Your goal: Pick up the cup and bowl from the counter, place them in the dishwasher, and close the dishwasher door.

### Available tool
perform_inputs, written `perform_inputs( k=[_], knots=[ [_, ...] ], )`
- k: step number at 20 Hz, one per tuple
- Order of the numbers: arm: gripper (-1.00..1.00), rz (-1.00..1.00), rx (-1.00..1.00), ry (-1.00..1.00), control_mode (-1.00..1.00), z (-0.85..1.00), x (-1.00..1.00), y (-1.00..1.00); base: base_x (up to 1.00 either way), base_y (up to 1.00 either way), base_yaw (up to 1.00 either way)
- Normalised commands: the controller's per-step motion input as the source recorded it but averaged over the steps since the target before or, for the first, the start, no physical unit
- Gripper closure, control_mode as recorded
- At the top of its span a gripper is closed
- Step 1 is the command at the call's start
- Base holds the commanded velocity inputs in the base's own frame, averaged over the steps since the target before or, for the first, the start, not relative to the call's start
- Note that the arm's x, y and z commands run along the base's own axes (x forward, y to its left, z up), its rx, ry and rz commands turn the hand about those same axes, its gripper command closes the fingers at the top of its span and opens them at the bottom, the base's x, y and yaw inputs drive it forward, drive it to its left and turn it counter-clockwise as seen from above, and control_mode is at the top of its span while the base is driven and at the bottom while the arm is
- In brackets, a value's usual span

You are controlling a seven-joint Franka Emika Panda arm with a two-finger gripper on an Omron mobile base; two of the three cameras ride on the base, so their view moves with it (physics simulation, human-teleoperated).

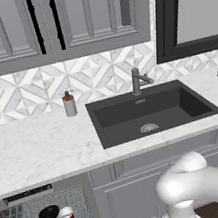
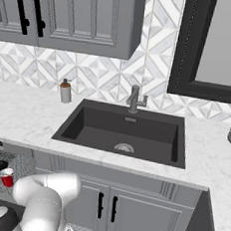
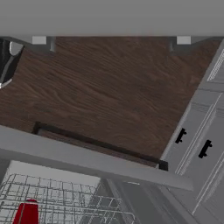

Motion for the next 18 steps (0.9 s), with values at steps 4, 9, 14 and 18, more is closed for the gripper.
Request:
perform_inputs(
  k=[4, 9, 14, 18],
  knots=[
    [-1.00, 0.01, -0.04, -0.12, -1.00, -0.19, -1.00, -0.11, 0.00, 0.00, 0.00],
    [-1.00, -0.06, -0.08, -0.11, -1.00, -0.22, -1.00, -0.03, 0.00, 0.00, 0.00],
    [-1.00, -0.21, -0.07, -0.10, -1.00, -0.61, -0.69, 0.02, 0.00, 0.00, 0.00],
    [-1.00, -0.13, -0.05, -0.29, -1.00, -0.79, -0.16, 0.23, 0.00, 0.00, 0.00]
  ],
)
